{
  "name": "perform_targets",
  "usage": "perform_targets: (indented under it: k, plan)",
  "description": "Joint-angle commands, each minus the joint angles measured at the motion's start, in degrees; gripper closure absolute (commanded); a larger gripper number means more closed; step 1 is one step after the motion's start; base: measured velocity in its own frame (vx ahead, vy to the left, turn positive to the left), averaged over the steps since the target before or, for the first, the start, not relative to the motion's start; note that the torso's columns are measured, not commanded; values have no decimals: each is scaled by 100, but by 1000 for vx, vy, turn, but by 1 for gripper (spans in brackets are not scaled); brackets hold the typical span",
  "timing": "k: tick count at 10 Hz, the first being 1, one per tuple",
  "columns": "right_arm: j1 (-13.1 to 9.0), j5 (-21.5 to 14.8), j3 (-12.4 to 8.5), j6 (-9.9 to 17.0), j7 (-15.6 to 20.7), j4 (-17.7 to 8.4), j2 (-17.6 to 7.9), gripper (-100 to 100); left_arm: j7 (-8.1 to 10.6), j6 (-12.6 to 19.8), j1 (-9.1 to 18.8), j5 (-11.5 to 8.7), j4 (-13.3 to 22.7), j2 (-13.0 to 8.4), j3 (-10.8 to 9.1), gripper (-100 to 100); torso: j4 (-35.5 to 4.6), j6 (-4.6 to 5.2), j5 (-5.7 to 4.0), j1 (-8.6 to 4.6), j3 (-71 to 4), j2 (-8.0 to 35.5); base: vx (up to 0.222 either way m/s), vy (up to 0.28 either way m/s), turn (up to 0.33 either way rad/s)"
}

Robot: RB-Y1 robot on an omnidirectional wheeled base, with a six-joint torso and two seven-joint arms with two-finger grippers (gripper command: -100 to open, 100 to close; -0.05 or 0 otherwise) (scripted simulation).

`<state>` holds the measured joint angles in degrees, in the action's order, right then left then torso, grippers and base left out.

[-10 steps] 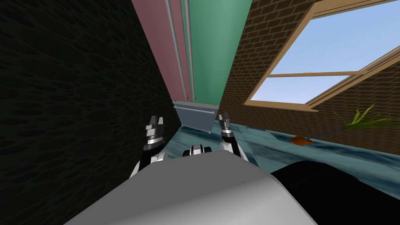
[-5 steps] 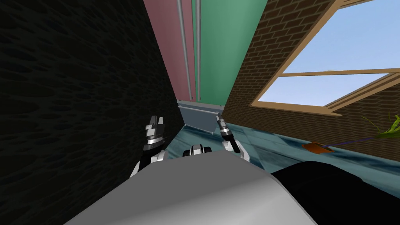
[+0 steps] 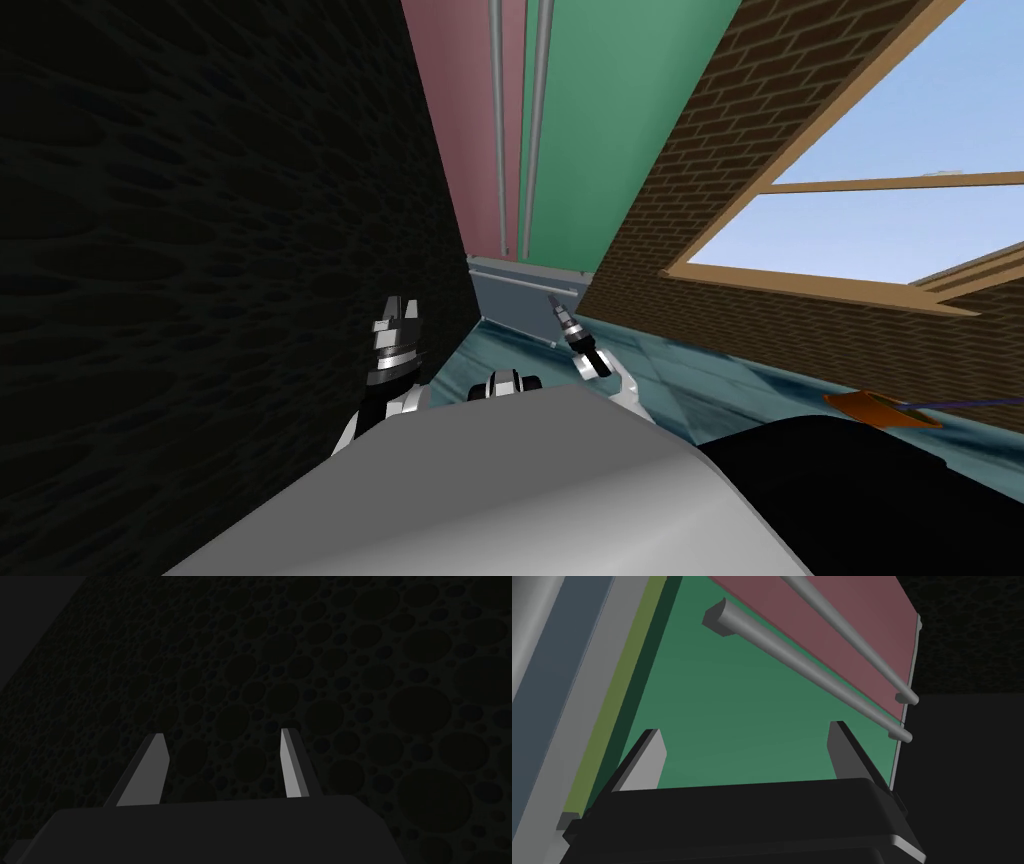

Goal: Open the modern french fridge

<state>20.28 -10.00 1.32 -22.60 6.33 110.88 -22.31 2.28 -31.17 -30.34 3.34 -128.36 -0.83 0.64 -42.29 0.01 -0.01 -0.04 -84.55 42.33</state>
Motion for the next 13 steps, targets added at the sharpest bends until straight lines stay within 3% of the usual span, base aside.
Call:
perform_targets:
  k: [1,3,12,13]
  plan:
    - [-279,-410,3,306,107,-370,-372,-100,0,0,0,0,0,0,0,0,0,0,0,0,0,-1,38,92,120]
    - [-379,-557,-3,401,141,-522,-519,-100,0,0,0,0,0,0,0,0,1,0,1,6,-2,-4,31,98,86]
    - [-1290,-1853,-59,1263,439,-1973,-2010,-100,0,0,0,0,0,0,0,0,1,-1,0,-1,-2,-3,44,104,109]
    - [-1290,-1853,-59,1263,439,-1973,-2049,-100,0,0,0,0,0,0,0,0,-1,1,0,2,2,2,32,73,32]
